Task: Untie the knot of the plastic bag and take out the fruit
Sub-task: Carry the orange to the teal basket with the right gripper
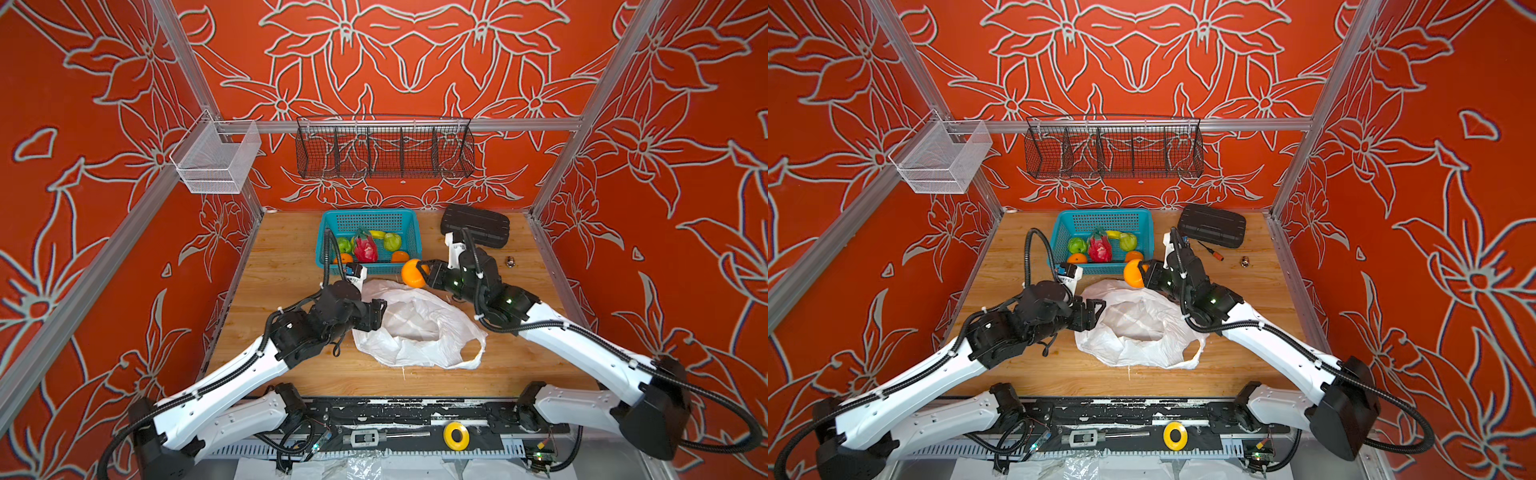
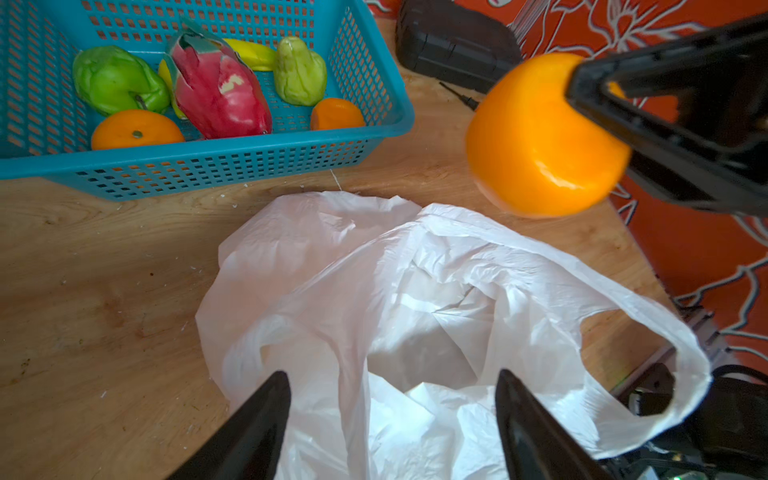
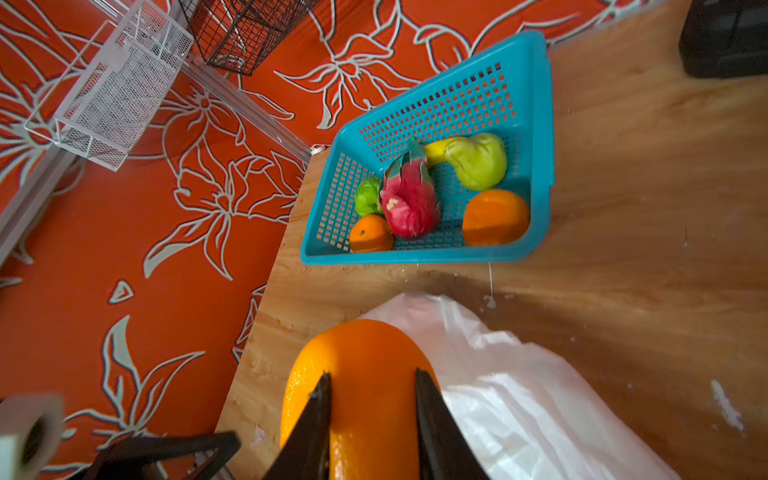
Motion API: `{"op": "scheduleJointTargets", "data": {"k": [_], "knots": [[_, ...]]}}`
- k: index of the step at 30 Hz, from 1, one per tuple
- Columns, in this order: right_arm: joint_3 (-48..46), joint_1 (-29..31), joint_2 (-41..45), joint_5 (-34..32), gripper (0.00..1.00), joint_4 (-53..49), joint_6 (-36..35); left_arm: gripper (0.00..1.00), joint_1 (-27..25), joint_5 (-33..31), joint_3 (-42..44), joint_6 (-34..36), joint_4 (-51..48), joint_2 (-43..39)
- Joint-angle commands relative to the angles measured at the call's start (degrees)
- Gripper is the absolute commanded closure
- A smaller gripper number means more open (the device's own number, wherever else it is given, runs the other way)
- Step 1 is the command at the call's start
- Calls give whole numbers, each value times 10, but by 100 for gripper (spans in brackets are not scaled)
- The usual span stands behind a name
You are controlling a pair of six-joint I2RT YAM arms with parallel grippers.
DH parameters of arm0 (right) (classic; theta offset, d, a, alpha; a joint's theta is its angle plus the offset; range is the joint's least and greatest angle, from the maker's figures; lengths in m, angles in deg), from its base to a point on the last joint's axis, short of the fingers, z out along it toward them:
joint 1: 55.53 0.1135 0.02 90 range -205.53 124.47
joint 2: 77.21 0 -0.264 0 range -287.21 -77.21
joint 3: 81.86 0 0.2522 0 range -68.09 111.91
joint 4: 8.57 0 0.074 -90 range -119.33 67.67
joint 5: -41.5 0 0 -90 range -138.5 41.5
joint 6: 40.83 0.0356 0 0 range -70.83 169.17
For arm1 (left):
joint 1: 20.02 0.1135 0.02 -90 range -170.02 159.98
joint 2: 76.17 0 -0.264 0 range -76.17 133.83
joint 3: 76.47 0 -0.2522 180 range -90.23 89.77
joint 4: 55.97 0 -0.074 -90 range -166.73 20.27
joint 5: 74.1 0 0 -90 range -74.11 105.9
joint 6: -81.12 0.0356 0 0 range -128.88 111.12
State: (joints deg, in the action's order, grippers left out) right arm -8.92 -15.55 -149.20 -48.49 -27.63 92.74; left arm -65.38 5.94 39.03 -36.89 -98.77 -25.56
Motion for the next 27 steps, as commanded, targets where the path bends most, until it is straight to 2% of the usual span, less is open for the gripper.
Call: {"op": "scheduleJointTargets", "data": {"k": [1,7,11,16,21,27], "knots": [[63,-15,-64,1,69,-33,-77,13,3,2,17,-6,-24,-38],[190,-26,-191,-3,69,-56,-144,1,2,-21,38,-17,-50,-86],[281,-32,-279,-39,69,-95,-192,0,3,-38,47,-22,-61,-104],[394,-38,-383,-33,69,-150,-248,0,3,-48,62,-24,-54,-115],[491,-39,-482,9,69,-194,-250,0,3,-58,63,-21,-55,-115],[577,-39,-576,3,69,-240,-243,0,2,-54,67,-25,-50,-117]]}}
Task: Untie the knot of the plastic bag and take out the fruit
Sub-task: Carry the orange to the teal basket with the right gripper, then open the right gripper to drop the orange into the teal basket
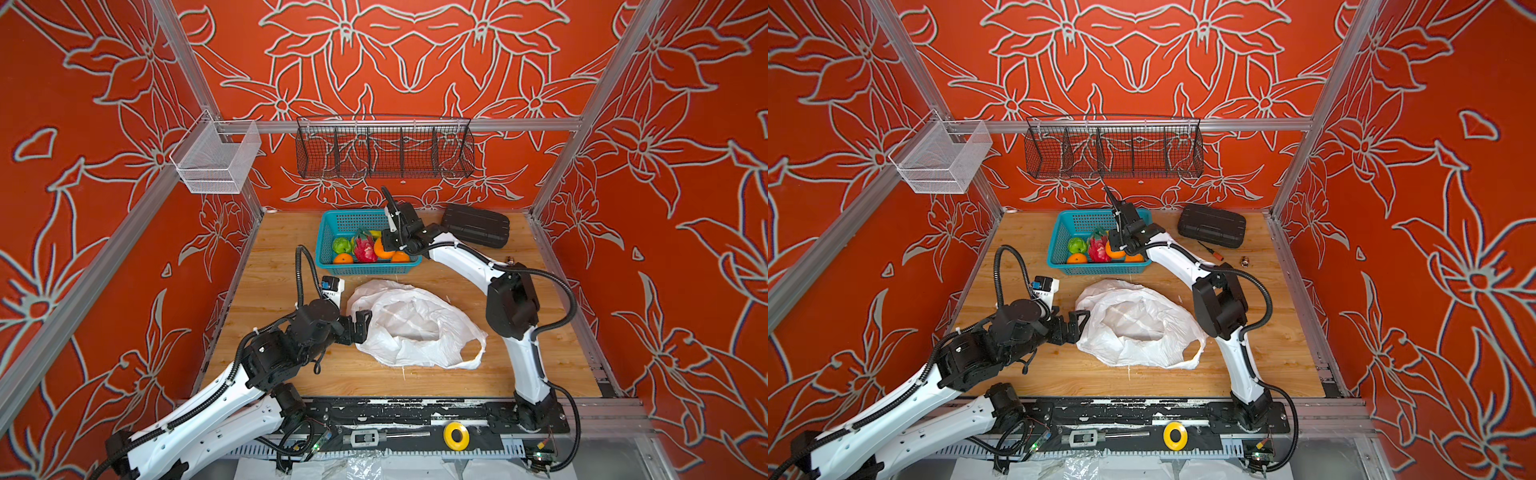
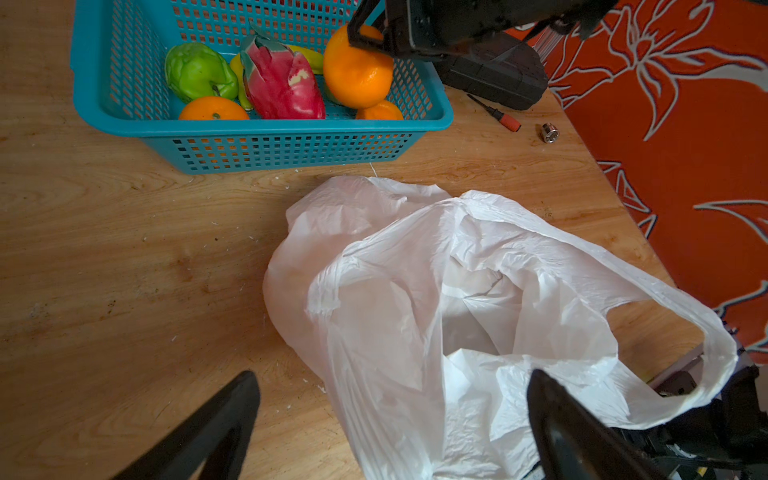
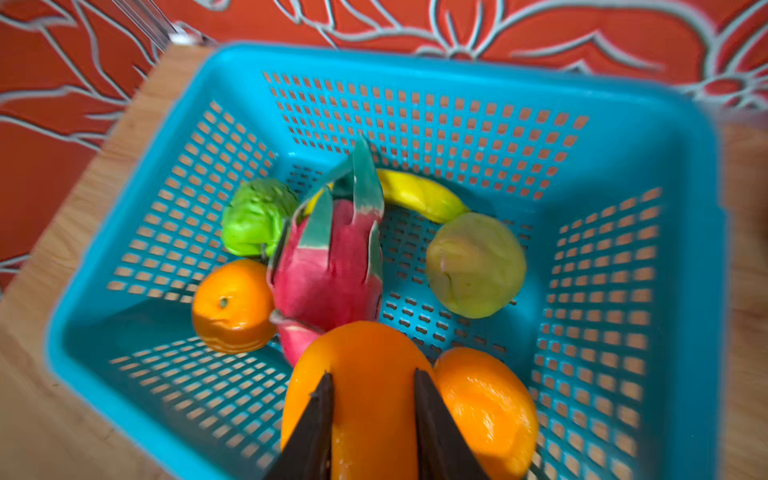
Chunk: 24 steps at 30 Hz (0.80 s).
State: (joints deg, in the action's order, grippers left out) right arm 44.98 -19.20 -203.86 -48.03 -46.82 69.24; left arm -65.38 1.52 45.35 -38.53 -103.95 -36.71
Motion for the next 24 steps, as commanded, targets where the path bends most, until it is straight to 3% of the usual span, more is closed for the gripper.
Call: {"op": "scheduleJointTargets", "data": {"k": [1,7,10,13,15,18,24], "knots": [[46,-2,-38,-3,69,-52,-8,0,3,-10,5,-9,2,-6],[90,-2,-90,8,67,-71,-6,0,3,-7,16,-15,8,-6],[107,-2,-101,19,59,-85,-7,0,2,-5,16,-17,12,-4],[117,-2,-91,27,43,-97,-12,0,3,-4,16,-19,13,1],[111,-2,-69,24,34,-100,-13,0,3,-5,18,-18,16,5],[92,-2,-24,14,29,-92,-11,0,3,-5,18,-15,21,15],[16,-2,102,23,28,-67,-4,0,2,-12,10,-8,28,48]]}}
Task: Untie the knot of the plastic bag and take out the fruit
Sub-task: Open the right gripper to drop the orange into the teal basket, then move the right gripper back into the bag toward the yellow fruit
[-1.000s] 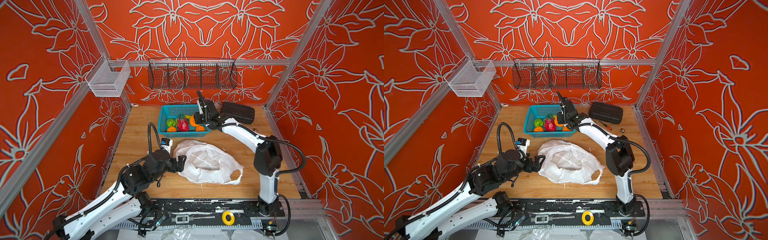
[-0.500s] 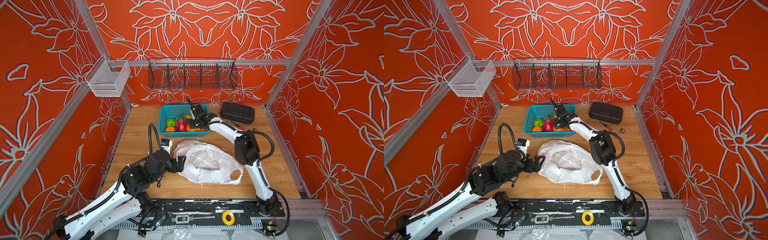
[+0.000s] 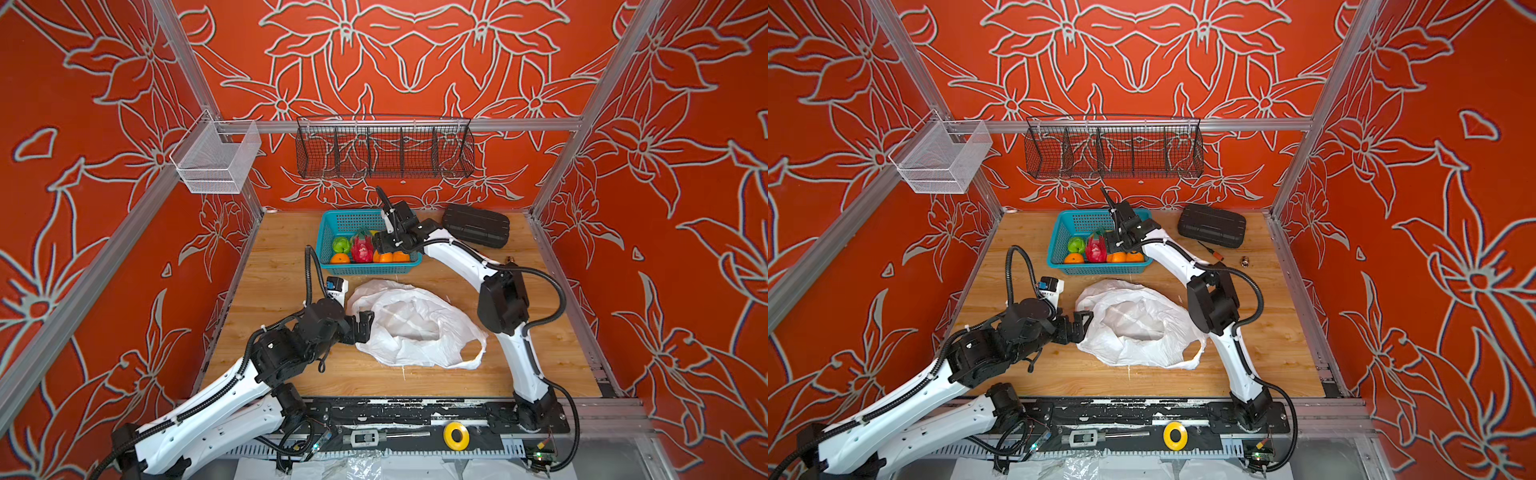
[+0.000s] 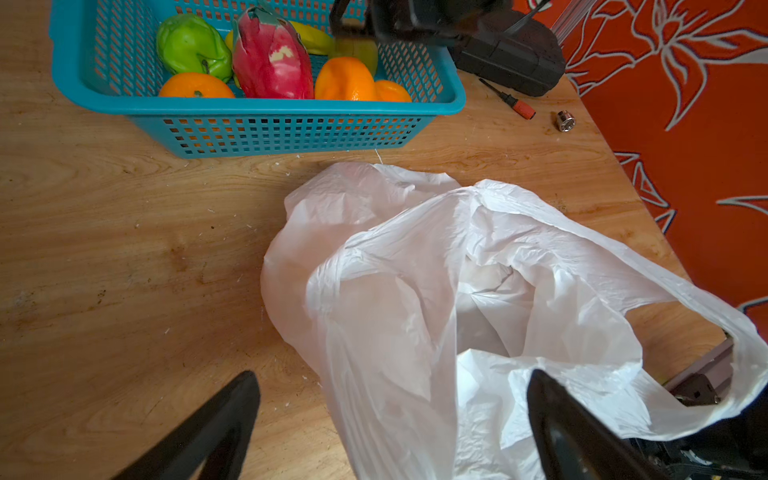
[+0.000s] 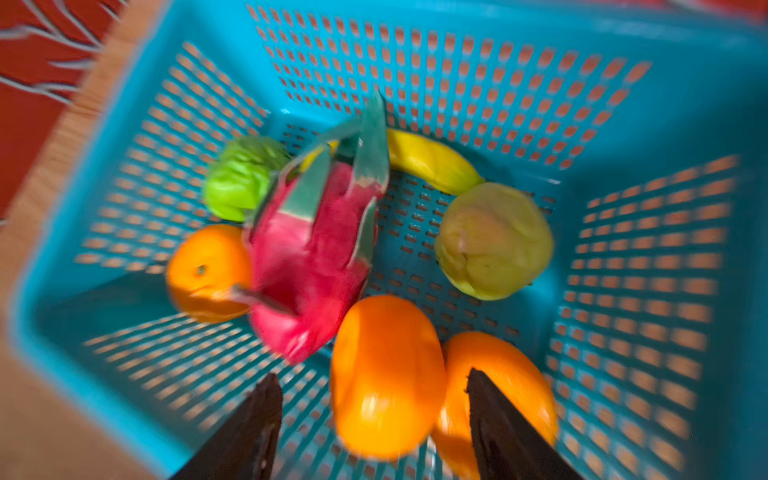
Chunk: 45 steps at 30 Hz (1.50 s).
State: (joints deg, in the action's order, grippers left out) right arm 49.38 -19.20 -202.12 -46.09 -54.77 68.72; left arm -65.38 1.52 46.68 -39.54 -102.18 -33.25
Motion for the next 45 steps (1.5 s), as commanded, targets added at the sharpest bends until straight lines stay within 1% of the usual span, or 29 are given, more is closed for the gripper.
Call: {"op": "scheduleJointTargets", "data": {"k": [1,6,9,12,14,15,18,20,22,25,26,28,30,31,33,35,36,40,42,45], "knots": [[-51,-2,111,12,28,22,7,1,2,-13,-5,6,11,20],[-241,0,275,87,28,121,61,5,3,-14,-19,44,22,57],[-348,4,372,93,28,175,97,5,4,-18,-25,57,30,71],[-441,12,451,92,28,194,133,7,4,-1,-27,75,51,84],[-504,27,504,95,29,215,154,9,5,8,-30,80,58,97],[-536,39,528,85,29,221,161,9,5,12,-35,82,57,105],[-607,85,576,48,29,218,177,11,6,14,-47,81,50,131],[-638,116,590,22,29,217,190,11,6,13,-52,80,49,158],[-661,142,593,8,30,222,200,11,6,9,-58,80,44,173],[-681,178,579,-25,34,224,193,14,6,-7,-60,76,40,187],[-688,189,571,-36,35,226,192,17,7,-12,-59,76,40,190],[-711,203,552,-40,37,250,197,28,7,-15,-55,78,46,193],[-731,213,525,-30,39,279,210,40,8,-14,-57,79,49,196],[-738,219,510,-22,41,289,213,49,8,-15,-59,79,49,197],[-749,239,483,-11,46,308,210,78,11,-21,-64,71,43,201],[-756,261,459,-14,48,301,211,99,18,-28,-71,59,34,203],[-759,269,449,-15,48,294,212,100,22,-28,-73,55,31,202],[-780,296,433,-11,50,279,212,100,35,-22,-74,46,36,187],[-785,302,436,-9,49,274,212,100,40,-9,-71,40,52,172],[-786,302,456,-27,47,270,217,100,43,26,-59,33,87,146]]}}
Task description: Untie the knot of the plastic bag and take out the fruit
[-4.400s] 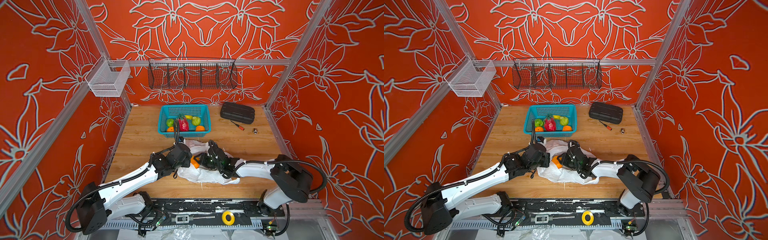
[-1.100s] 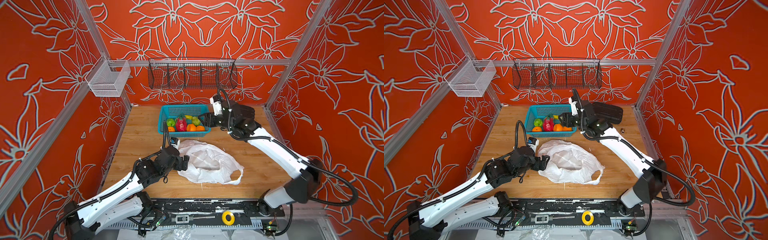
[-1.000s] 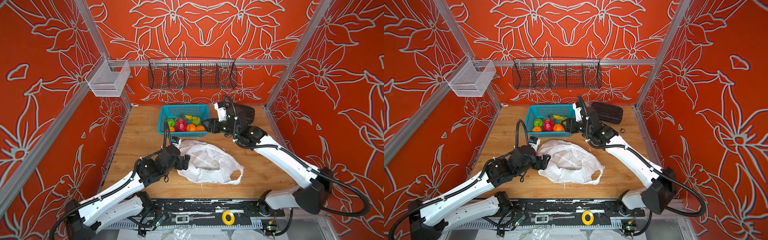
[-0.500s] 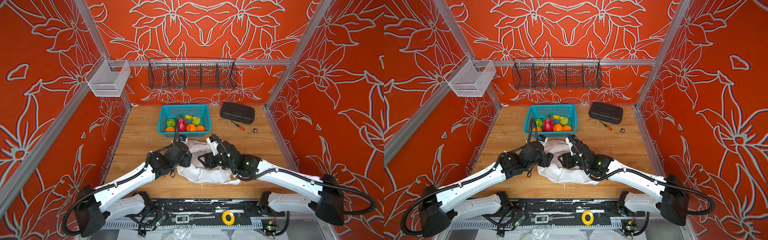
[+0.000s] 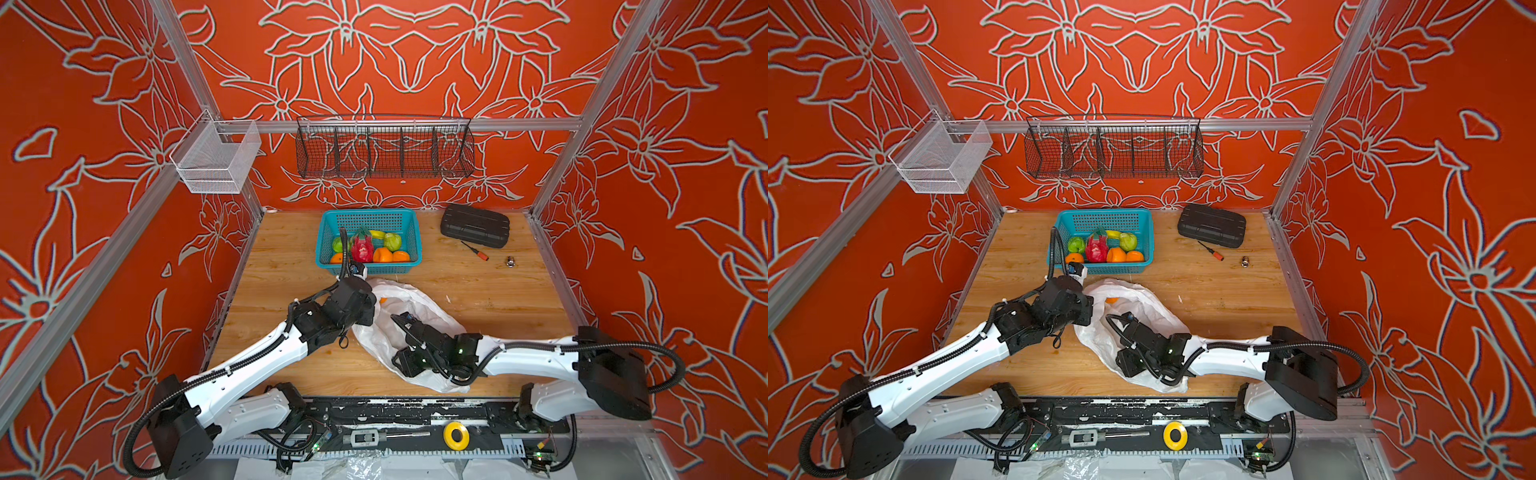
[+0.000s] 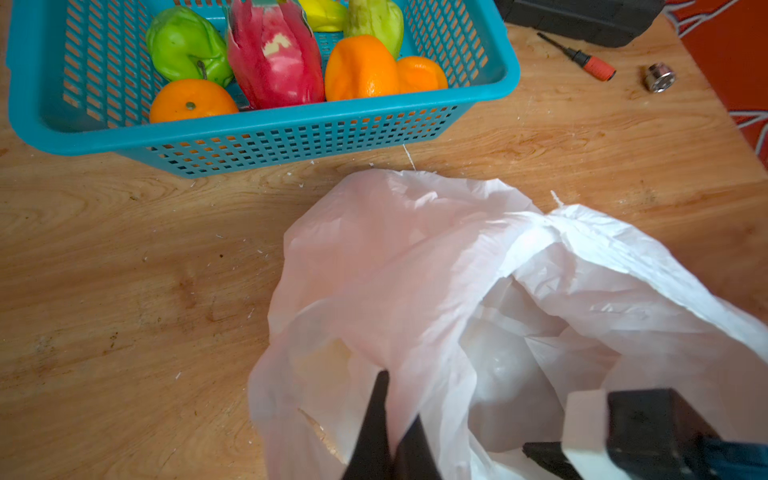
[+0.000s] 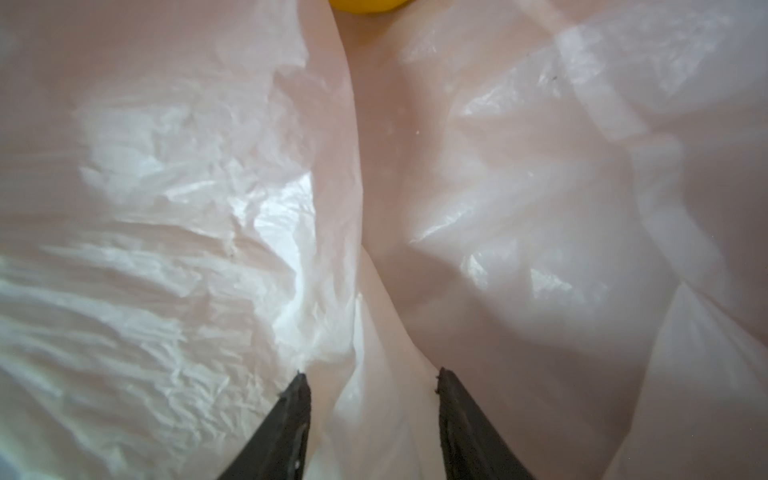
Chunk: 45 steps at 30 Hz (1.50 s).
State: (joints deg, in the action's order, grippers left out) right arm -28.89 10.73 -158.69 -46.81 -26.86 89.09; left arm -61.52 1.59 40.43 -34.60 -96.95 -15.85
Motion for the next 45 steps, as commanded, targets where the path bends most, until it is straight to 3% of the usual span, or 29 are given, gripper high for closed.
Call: {"op": "scheduleJointTargets", "data": {"k": [1,3,5,9,13,20,24,25,36,39,41,45], "knots": [[0,1,30,-29,45,-8,15,100,5,38,7,-17,46,-33],[10,-4,42,-52,40,-10,26,63,5,51,13,-19,57,-58],[25,-23,47,-61,37,-13,42,37,5,48,13,-20,52,-78],[61,-52,41,-67,34,-1,33,26,9,16,16,-26,43,-129],[88,-80,10,-74,33,10,68,25,65,11,12,-35,11,-153],[94,-103,-63,-24,36,120,116,29,280,203,36,-41,6,-94],[112,-106,-112,-14,38,156,123,36,352,321,68,-55,59,-45],[121,-109,-124,-12,38,157,123,36,360,346,78,-54,80,-25],[160,-127,-209,23,35,238,163,37,371,369,137,-43,183,96],[164,-133,-227,26,33,267,177,42,371,376,140,-44,197,126],[171,-137,-242,40,30,281,181,48,371,385,133,-36,187,150],[183,-138,-257,35,14,286,189,78,371,397,120,-25,175,194]]}}
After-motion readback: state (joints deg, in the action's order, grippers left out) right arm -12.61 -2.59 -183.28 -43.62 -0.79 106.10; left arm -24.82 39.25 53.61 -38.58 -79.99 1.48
